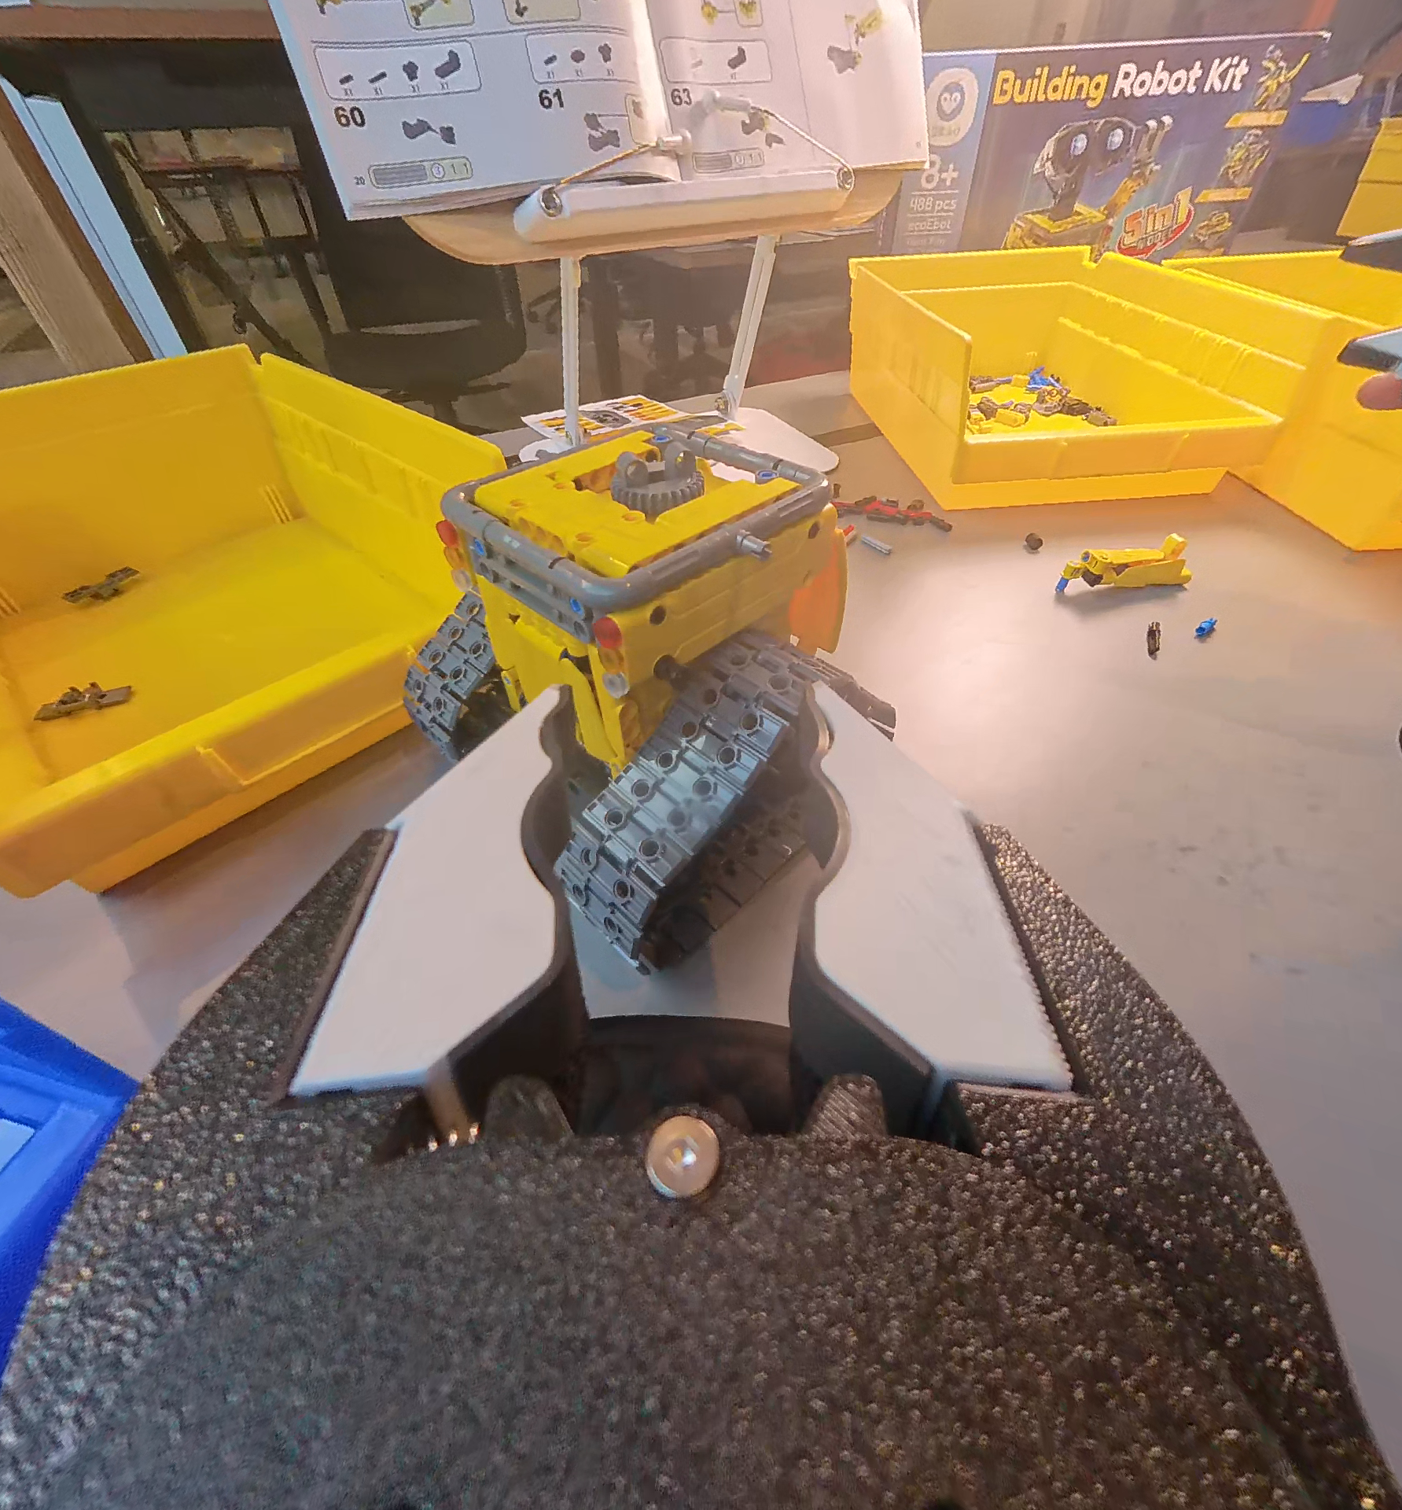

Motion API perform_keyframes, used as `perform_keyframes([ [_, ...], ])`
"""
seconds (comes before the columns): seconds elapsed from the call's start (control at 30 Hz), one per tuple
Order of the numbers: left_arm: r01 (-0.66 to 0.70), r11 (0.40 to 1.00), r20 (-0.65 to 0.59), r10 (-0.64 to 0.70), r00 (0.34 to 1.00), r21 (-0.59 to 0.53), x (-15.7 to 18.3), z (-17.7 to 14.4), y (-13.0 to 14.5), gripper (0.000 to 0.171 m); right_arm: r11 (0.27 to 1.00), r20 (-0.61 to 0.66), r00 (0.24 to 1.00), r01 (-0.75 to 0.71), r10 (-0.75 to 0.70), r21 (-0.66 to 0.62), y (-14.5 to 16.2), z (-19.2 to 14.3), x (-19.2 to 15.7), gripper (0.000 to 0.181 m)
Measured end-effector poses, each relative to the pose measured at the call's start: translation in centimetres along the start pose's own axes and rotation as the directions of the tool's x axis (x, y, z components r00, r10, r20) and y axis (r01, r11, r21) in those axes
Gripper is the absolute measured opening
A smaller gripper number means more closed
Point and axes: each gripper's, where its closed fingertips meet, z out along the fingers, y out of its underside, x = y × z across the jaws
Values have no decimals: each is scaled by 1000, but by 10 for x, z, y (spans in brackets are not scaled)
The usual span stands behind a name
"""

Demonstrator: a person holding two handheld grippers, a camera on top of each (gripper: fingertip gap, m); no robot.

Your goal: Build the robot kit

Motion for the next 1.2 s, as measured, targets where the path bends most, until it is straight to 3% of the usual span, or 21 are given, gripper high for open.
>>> perform_keyframes([
  [0.33,-19,1000,8,19,1000,-10,1,1,1,54,998,-87,996,-35,30,-56,10,-1,18,63],
  [0.6,-24,1000,12,25,1000,-13,1,1,1,54,969,-233,952,-228,201,-98,31,-7,56,72],
  [0.97,-11,1000,15,10,1000,25,0,-3,-4,54,925,-364,903,-319,229,-207,63,-14,84,80],
  [1.2,17,998,7,-17,1000,53,-3,-7,-8,54,901,-394,890,-346,228,-260,72,-17,87,70],
])
